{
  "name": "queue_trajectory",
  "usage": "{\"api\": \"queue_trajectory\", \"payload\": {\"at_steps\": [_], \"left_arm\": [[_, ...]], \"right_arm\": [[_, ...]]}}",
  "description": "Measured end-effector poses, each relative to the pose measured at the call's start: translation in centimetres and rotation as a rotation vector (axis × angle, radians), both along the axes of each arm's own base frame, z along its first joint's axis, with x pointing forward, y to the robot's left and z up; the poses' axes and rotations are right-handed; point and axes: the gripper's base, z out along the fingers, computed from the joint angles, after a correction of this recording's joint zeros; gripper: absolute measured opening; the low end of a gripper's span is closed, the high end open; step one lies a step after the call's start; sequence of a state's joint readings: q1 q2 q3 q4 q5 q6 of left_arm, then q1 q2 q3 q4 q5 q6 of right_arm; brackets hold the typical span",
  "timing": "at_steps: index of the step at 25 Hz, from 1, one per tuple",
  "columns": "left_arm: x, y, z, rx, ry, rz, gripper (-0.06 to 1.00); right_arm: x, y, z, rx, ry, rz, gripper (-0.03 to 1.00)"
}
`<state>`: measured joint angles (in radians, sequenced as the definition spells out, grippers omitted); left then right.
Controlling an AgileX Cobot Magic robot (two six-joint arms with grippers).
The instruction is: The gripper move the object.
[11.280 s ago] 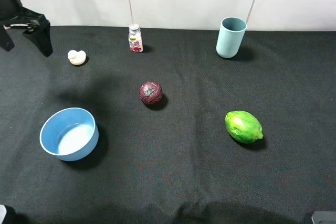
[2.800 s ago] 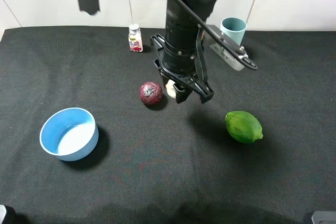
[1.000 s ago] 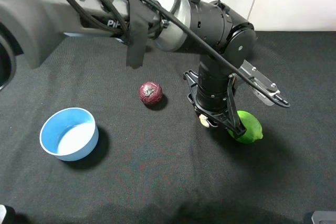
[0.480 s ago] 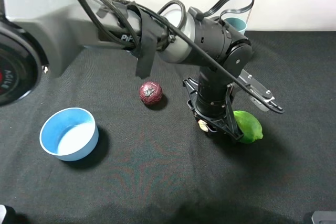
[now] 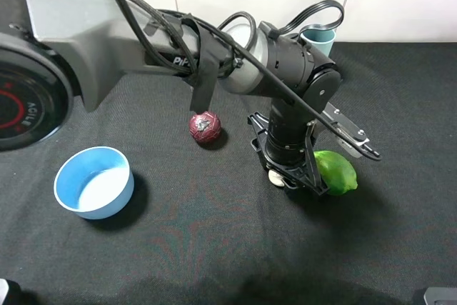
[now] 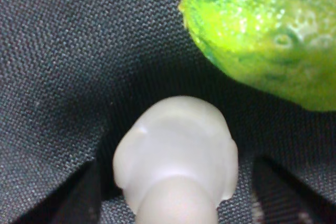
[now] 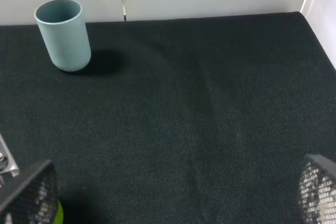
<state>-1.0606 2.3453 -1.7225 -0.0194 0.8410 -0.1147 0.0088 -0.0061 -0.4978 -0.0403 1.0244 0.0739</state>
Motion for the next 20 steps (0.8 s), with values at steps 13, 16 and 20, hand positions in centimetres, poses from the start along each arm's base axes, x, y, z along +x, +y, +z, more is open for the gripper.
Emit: {"api": "queue_trajectory", "payload": {"at_steps": [13, 16, 20], "left_arm": [[0.0, 0.1, 0.6, -0.001, 0.001, 0.001, 0.87], [-0.1, 0.2, 1.5, -0.002, 0.001, 0.000, 0.88], [-0.1, 0.0, 2.5, 0.013, 0.010, 0.001, 0.88]], "right_arm": [[0.0, 0.0, 0.0, 0.000, 0.000, 0.000, 0.69], [0.0, 0.0, 0.0, 0.000, 0.000, 0.000, 0.69], [0.0, 0.0, 0.0, 0.002, 0.000, 0.001, 0.69]]}}
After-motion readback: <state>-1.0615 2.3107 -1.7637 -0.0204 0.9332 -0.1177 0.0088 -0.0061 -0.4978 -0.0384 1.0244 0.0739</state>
